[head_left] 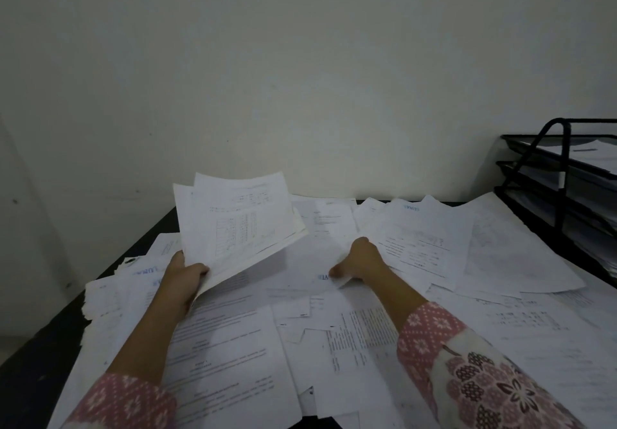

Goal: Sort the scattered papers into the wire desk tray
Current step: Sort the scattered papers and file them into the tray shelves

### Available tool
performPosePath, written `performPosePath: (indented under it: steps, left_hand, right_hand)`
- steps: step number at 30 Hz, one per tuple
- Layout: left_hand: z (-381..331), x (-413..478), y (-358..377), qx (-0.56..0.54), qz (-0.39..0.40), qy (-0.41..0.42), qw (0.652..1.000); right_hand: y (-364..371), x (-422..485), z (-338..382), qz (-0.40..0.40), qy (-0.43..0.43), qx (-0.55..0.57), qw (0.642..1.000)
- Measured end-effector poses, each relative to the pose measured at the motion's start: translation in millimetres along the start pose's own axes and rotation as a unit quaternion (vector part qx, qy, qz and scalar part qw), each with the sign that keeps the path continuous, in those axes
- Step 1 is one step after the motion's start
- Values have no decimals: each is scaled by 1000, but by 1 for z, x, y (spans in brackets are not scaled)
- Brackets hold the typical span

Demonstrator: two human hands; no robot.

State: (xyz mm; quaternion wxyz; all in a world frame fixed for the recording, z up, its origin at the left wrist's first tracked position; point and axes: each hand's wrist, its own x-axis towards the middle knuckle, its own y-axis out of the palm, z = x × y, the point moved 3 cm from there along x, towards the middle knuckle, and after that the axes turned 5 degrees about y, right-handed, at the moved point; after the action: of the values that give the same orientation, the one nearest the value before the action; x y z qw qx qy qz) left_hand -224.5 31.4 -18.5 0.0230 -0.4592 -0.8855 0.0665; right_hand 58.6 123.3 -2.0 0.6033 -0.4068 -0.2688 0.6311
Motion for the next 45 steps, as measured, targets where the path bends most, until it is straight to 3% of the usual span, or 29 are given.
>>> performPosePath:
  steps: [3, 12, 14, 17, 19, 25, 35, 38, 45]
  left_hand:
    - [5, 2, 1, -4, 6, 0, 1000]
    - [-7, -1, 19, 16, 26, 43, 999]
    - [-9, -2, 31, 24, 37, 49, 998]
    - [-12, -6, 48, 20, 58, 49, 997]
    - [-13, -10, 58, 17, 68, 46, 996]
    - [-17, -18, 75, 24, 66, 33, 997]
    - [-26, -24, 75, 19, 70, 26, 997]
    - [-28, -26, 78, 16, 79, 24, 996]
    - [-26, -34, 93, 19, 96, 30, 995]
  right_hand:
    - [-1, 9, -10, -30, 19, 103, 994]
    - [-52, 19, -68, -134, 63, 267, 952]
    - [-60, 19, -78, -122, 74, 337, 931]
    - [-66, 17, -89, -72, 77, 489, 866]
    - [-68, 15, -93, -57, 65, 509, 856]
    - [-81, 10, -94, -82, 2, 463, 883]
    - [-109, 18, -110, -146, 35, 624, 767]
    - [-114, 21, -125, -189, 79, 578, 789]
    - [-115, 23, -159, -234, 144, 281, 919]
